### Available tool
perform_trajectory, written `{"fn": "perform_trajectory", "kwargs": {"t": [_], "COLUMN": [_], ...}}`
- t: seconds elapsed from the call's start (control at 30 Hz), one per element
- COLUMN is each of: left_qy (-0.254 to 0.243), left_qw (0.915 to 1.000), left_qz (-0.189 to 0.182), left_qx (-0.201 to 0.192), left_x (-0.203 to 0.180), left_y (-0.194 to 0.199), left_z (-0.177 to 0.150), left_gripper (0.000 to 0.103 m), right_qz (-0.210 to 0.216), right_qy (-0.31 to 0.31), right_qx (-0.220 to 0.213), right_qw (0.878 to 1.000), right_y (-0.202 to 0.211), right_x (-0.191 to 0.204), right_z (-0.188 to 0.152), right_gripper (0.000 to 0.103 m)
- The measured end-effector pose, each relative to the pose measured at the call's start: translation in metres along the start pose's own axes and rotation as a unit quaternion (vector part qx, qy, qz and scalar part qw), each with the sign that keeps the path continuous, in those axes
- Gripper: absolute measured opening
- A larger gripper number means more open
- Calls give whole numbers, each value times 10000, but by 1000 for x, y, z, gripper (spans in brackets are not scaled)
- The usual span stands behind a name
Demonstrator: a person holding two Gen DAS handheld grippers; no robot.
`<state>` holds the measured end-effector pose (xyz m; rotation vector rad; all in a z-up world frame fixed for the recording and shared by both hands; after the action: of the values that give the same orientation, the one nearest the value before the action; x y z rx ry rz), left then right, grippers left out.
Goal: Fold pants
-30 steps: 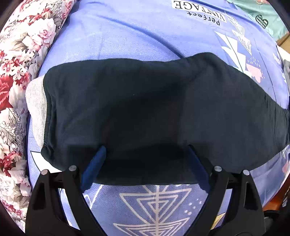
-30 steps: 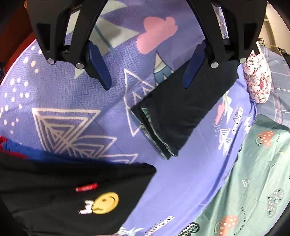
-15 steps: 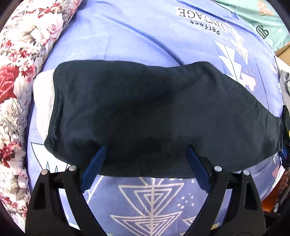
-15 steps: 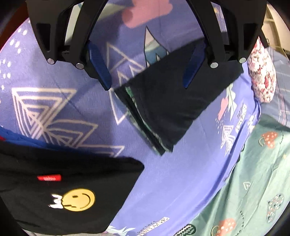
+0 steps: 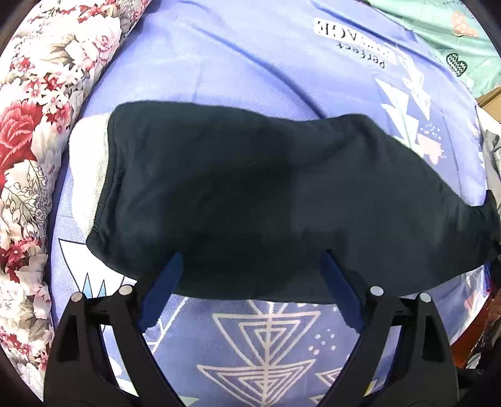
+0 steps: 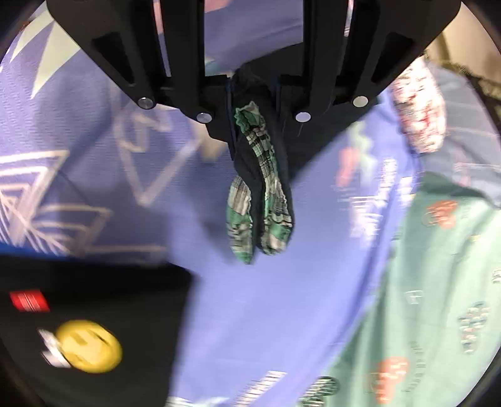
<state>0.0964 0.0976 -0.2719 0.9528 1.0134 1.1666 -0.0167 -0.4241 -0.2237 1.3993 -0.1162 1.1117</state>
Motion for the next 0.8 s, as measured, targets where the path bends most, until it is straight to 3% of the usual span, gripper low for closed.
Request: {"fn": "perform_trajectory", "kwargs": {"t": [0.13, 0.33, 0.6, 0.8], "left_qy": [90, 108, 299, 356], "left_qw": [9998, 9997, 9992, 9992], "left_qz": [-93, -40, 45, 82], "left_qx": [-152, -219, -243, -185], "left_x": [5, 15, 31, 36], "left_y": [13, 30, 36, 34], "left_z": [6, 6, -2, -11], "left_gripper": [90, 90, 90, 90], "right_qz": [629, 1264, 934, 614], "right_qy": [540, 1271, 2625, 3169], "right_qx": [205, 1185, 2397, 2624], "right_qw": [9963, 9766, 9300, 9094], "right_y": [2, -48, -128, -157], "right_x": [66, 150, 193, 193], "right_z": [-13, -79, -180, -203], "right_gripper": [19, 19, 19, 20]}}
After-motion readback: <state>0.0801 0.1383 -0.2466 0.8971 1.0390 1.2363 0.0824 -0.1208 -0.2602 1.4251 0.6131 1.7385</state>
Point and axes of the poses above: each gripper's, at about its wrist camera, not at the fingertips, and y roughly against the way its jaws point, x to its left, z to its top, the point moved 10 cm from there along -y, roughly the way its jaws point, and after that the axes turned 3 degrees about -x, right-handed, at the moved point
